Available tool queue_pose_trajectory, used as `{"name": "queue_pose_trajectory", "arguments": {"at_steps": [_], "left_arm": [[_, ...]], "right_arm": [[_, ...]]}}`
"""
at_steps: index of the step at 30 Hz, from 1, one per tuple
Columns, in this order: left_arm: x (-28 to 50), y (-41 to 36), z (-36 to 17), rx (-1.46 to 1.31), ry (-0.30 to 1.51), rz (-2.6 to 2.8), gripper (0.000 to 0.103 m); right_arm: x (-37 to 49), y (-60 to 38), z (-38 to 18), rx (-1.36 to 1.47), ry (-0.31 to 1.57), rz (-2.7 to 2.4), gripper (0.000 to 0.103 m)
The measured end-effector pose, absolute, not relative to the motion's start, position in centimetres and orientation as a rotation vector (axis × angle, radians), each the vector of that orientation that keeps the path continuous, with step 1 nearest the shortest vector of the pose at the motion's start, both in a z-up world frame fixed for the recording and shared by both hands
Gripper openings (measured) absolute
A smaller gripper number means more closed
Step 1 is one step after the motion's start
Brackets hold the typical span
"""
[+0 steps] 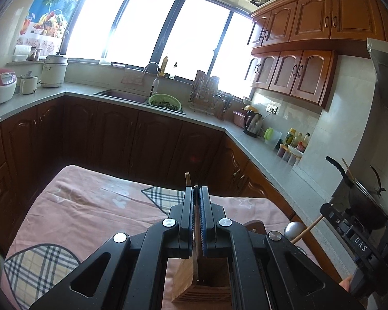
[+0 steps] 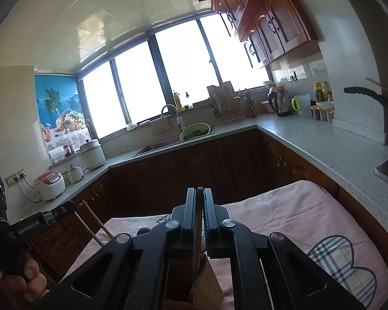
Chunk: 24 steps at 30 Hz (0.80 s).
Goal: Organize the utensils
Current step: 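Open both tools to release the chopsticks in the holder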
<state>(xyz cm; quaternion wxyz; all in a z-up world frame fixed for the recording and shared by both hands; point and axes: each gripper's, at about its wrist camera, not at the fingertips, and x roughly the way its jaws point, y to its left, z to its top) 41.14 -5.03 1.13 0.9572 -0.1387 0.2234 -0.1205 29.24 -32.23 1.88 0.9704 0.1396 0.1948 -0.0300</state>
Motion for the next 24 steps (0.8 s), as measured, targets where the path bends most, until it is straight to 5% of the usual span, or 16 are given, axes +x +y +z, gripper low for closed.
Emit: {"name": "queue_pose_trajectory", "arguments": {"at_steps": [15,17,19,24], "left_arm": [[42.3,-3.9,1.3,-0.280,0.517,-0.247,0.004],[42.3,-3.8,1.6,-0.279,0.528,-0.244,0.025],[41.5,-3.3,1.9,-0.291,0.513,-0.235,0.045],[38.3,-1.9,2.1,-0.305,0.499,-0.236,0.072]], "right_arm": [[29.6,-32.6,2.0,0.295,0.445,-0.039,0.012],[29.4,-32.7,2.1,0.302,0.448,-0.039,0.026],[29.0,-32.8,2.3,0.319,0.438,-0.030,0.070],[27.0,-33.0,3.2,0.351,0.404,-0.016,0.075]]}}
